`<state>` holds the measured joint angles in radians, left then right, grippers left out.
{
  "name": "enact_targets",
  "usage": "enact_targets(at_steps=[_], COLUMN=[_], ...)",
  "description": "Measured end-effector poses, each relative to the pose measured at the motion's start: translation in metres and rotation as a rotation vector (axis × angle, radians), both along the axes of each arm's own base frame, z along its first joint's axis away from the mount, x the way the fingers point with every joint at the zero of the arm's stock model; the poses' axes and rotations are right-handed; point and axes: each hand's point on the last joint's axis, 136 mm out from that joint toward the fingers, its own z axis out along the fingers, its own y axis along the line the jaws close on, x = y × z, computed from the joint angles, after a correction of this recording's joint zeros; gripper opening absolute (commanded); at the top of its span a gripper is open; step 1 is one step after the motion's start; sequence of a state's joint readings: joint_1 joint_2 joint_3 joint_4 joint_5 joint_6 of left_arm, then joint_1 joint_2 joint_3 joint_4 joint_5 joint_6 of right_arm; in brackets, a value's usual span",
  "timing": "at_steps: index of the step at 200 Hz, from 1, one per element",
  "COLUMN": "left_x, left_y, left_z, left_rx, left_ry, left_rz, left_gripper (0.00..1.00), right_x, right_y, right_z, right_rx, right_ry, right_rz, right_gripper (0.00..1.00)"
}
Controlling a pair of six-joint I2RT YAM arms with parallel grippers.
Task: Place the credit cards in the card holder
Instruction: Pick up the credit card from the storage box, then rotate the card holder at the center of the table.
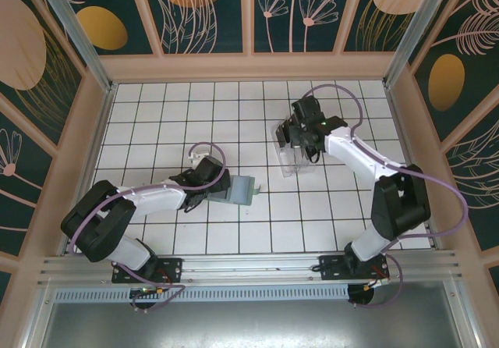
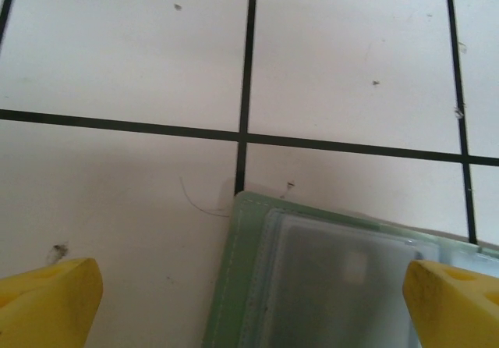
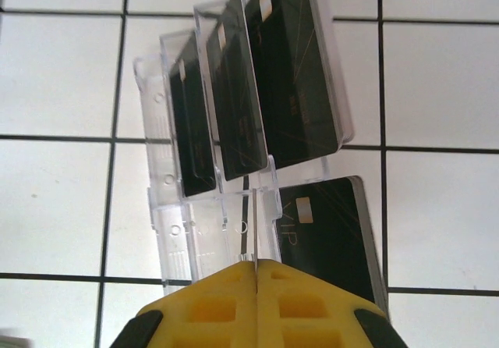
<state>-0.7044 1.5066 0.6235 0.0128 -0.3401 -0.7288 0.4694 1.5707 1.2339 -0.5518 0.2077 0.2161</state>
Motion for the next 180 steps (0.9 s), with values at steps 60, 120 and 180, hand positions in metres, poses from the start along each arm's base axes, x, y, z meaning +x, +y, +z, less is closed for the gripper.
enact_targets(at_steps=[60, 120, 180], left_x=[-0.008, -0.014, -0.031], left_y=[-0.013, -0.016, -0.028], left_z=[-0.007, -0.005, 0.001], left_rx=[-0.075, -0.173, -0.274], left_ry=[0.026, 0.020, 0.034], left_rz=[-0.053, -0.034, -0.041], left_gripper=[0.99, 0.99, 0.99], right_x=[-0.020, -0.062, -0.087], right_y=[0.009, 0.027, 0.053], right_z=[0.065, 0.063, 0.041], right_rx=[0.174, 0.320, 0.401], right_ry=[-0.122, -0.097, -0.032], right_rz=[0.015, 0.052, 0.093], right_gripper=[0.00, 0.00, 0.00])
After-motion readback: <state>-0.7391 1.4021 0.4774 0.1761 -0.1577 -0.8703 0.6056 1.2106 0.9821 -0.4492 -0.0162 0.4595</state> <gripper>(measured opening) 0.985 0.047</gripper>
